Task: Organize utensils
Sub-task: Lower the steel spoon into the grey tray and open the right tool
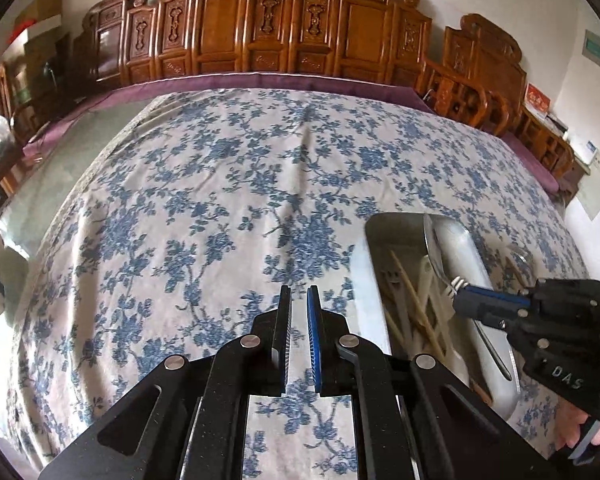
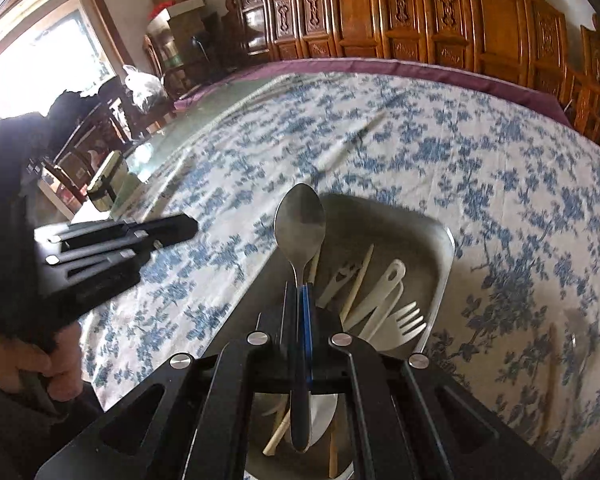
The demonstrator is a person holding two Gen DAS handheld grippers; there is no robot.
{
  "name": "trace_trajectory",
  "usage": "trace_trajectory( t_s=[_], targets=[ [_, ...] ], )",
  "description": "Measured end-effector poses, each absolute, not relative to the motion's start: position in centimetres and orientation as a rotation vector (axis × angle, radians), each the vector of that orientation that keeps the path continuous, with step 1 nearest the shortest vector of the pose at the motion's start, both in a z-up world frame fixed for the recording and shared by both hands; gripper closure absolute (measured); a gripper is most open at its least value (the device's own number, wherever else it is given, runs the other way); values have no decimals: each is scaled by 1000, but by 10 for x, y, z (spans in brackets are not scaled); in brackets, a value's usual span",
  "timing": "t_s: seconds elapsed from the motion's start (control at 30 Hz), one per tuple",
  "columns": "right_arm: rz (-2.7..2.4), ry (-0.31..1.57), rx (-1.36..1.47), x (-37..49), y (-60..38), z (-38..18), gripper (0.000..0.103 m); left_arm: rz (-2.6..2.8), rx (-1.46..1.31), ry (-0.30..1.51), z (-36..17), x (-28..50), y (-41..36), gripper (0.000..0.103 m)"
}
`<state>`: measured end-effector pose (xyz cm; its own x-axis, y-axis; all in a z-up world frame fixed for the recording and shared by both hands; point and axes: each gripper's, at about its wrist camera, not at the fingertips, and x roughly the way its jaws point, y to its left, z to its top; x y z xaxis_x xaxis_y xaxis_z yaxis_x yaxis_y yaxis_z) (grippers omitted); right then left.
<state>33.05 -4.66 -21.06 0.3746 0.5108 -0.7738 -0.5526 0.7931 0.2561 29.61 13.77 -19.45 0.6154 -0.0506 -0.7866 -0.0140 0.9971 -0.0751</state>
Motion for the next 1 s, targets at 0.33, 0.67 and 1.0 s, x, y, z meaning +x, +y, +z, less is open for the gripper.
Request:
trace_trajectory(
  t_s=[0.33,0.67,1.0],
  targets=[
    [654,1011,-100,322,-48,-236,98,-28,-71,909,-195,295,137,96],
    [656,952,-117,307,-72,-220,97,-42,-48,897,-192,291,117,82],
    [505,913,-133,276,-176,-207,97,-121,20,859,-177,277,68,68]
  ],
)
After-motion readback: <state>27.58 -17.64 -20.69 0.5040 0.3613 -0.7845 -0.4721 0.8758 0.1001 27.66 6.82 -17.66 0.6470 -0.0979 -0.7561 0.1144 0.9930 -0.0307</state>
